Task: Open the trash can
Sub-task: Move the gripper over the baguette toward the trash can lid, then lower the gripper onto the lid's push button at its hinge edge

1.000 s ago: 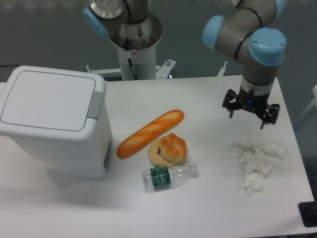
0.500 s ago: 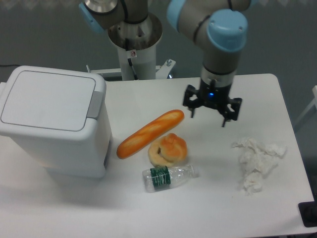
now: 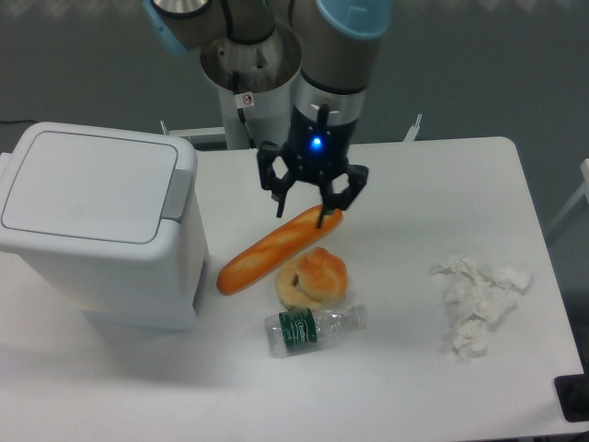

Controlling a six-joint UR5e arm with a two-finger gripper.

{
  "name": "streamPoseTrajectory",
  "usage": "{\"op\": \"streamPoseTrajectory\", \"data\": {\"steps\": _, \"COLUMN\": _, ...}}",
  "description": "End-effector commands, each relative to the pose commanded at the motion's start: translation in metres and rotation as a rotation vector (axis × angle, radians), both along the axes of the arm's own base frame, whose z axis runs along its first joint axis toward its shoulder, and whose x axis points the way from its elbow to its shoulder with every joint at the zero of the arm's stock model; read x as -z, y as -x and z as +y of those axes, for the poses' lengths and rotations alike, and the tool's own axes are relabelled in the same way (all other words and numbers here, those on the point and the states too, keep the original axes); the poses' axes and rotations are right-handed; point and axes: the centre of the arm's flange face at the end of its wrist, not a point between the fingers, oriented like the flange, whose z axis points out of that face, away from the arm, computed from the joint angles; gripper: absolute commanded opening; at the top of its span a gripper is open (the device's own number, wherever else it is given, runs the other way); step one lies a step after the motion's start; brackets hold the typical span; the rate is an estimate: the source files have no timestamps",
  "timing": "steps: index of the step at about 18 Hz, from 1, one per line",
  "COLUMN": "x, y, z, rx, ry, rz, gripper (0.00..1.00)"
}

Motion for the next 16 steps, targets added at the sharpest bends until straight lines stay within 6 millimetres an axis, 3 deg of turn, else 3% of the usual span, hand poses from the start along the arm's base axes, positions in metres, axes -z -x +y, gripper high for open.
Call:
{"op": "streamPoseTrajectory", "data": {"steps": 4, "x": -0.016, "y": -0.01, "z": 0.001, "rx": -0.064, "ry": -0.059, "rz": -0.047, "gripper": 0.03}}
{"op": "streamPoseTrajectory", "data": {"steps": 7, "x": -0.029, "y": -0.021, "z": 0.001, "rx": -0.057, "ry": -0.105, "rz": -0.066, "gripper": 0.03}}
{"op": "streamPoseTrajectory", "data": {"steps": 12, "x": -0.029, "y": -0.065, "z": 0.021, "rx": -0.013, "ry": -0.107, "rz": -0.097, "gripper": 0.03}}
{"op": "streamPoseTrajectory", "data": {"steps": 16, "x": -0.029, "y": -0.082, "z": 0.03, "rx": 0.01, "ry": -0.113, "rz": -0.113, "gripper": 0.03}}
